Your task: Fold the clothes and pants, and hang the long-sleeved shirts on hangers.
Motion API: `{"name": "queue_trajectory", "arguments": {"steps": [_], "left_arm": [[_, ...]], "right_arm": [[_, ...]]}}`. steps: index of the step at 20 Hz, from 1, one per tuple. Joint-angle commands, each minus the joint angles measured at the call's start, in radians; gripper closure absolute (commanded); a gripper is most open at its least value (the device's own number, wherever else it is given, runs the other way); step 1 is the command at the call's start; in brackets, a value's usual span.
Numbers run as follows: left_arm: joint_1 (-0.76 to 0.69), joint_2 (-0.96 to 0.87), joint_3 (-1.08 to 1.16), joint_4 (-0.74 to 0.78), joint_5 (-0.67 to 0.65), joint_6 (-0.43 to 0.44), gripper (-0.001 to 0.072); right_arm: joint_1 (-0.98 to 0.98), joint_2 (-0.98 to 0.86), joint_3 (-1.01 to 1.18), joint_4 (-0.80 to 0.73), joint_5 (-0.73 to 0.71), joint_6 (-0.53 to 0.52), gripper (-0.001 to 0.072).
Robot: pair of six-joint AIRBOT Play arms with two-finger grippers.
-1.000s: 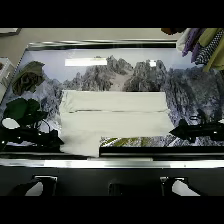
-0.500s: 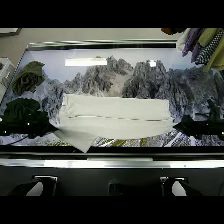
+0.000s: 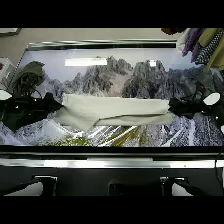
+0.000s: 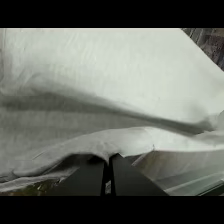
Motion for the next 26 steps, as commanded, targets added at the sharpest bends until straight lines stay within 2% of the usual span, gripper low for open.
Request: {"name": "queue_trajectory", "arguments": {"steps": [1,5,12,18,19,21,22,23,25,26], "left_arm": [[-0.016,-0.153,0.143,-0.034,0.014,0.009,0.0692],[-0.024,-0.271,0.272,-0.041,0.028,-0.022,0.0692],[-0.050,-0.432,0.407,-0.142,0.091,-0.032,0.0692],[-0.087,-0.545,0.439,-0.142,0.145,-0.032,0.0689],[-0.090,-0.552,0.439,-0.142,0.153,-0.032,0.0672],[-0.088,-0.554,0.443,-0.142,0.161,-0.033,0.0369],[-0.084,-0.550,0.451,-0.142,0.146,-0.032,0.0344],[-0.078,-0.542,0.462,-0.141,0.135,-0.031,0.0313],[-0.061,-0.510,0.484,-0.125,0.128,-0.032,0.0313],[-0.053,-0.484,0.490,-0.095,0.129,-0.032,0.0312]], "right_arm": [[0.013,-0.092,0.100,-0.050,-0.075,0.076,0.0684],[0.014,-0.179,0.167,-0.045,-0.105,0.108,0.0684],[0.014,-0.267,0.178,-0.020,-0.163,0.117,0.0683],[0.014,-0.346,0.178,0.044,-0.217,0.129,0.0678],[0.014,-0.355,0.178,0.054,-0.208,0.129,0.0610],[0.005,-0.352,0.190,0.066,-0.152,0.129,0.0364],[-0.011,-0.351,0.219,0.064,-0.090,0.117,0.0246],[-0.040,-0.351,0.260,0.069,-0.014,0.085,0.0217],[-0.130,-0.351,0.322,0.107,0.078,0.030,0.0171],[-0.177,-0.352,0.333,0.149,0.095,-0.004,0.0170]]}}
